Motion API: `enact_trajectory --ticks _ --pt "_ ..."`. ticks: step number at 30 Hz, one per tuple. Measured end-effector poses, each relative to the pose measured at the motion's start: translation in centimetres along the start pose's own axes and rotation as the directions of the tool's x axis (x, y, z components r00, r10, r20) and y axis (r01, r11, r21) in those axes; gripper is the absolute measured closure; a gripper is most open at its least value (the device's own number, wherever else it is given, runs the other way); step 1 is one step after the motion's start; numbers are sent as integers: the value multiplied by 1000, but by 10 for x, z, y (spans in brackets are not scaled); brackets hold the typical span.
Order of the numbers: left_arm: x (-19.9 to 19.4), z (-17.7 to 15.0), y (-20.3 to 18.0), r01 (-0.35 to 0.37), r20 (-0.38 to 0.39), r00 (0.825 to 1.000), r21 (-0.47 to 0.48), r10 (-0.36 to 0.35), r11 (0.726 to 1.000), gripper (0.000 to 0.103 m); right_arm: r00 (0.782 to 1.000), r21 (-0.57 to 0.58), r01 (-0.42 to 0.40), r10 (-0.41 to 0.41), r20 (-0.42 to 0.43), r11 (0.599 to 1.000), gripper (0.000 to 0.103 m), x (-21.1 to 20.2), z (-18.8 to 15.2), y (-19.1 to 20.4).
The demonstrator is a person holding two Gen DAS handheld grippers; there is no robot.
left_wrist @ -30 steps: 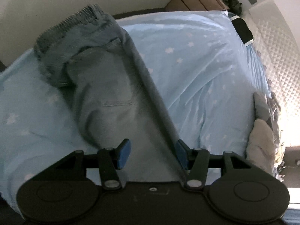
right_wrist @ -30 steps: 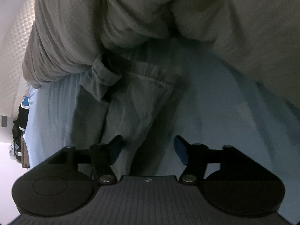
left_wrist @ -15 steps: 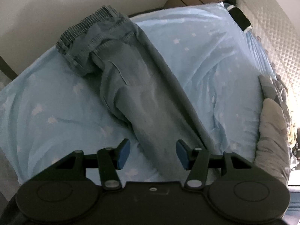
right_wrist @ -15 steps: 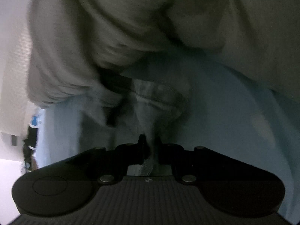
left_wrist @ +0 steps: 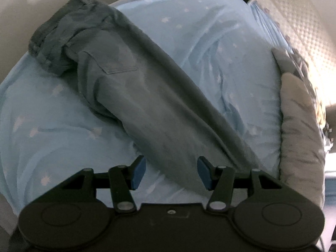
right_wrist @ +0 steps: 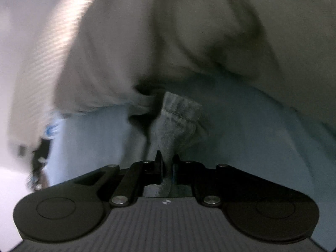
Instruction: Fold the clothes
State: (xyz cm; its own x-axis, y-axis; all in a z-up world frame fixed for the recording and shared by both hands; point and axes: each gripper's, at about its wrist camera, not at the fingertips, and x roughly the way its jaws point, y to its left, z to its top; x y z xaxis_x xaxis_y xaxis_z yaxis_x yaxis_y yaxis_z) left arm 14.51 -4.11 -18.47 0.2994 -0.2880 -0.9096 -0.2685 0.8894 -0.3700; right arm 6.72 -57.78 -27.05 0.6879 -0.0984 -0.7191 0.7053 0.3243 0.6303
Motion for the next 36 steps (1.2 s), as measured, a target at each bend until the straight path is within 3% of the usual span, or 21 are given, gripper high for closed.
enact_trajectory --ticks 1,3,5,8,13,15,19,24,31,36 --pt "2 0 0 0 -4 1000 12 0 1000 52 1000 -29 -29 29 10 999 95 -7 -3 6" --pt "5 -1 2 2 -12 1000 24 -2 1000 52 999 -64 37 -37 4 997 95 -10 -9 10" --pt "9 -1 4 9 -23 1000 23 -9 1000 52 992 -26 117 -118 -41 993 96 -3 -9 3" --pt "14 -1 5 17 -34 999 37 -15 999 52 996 30 74 -73 -52 997 96 -19 -8 3" --pt "22 3 -1 -18 -39 999 145 23 989 51 998 -143 -67 64 -19 987 96 -52 -14 39" --pt "24 6 -2 -13 -41 999 165 20 986 51 1000 -193 21 -24 -13 981 96 -54 -21 40" --pt "27 11 -4 -20 -40 999 228 30 973 49 986 -150 150 -159 -49 977 96 -53 -28 29" --pt "33 21 -5 -48 -35 998 294 61 955 48 991 -220 130 -134 -3 967 96 -70 -38 57" --pt "27 33 -3 -54 -16 998 335 63 941 47 995 -384 97 -83 54 918 97 -67 -59 101" --pt "16 44 3 -63 11 998 359 64 931 46 995 -513 87 -56 77 854 97 -53 -79 136"
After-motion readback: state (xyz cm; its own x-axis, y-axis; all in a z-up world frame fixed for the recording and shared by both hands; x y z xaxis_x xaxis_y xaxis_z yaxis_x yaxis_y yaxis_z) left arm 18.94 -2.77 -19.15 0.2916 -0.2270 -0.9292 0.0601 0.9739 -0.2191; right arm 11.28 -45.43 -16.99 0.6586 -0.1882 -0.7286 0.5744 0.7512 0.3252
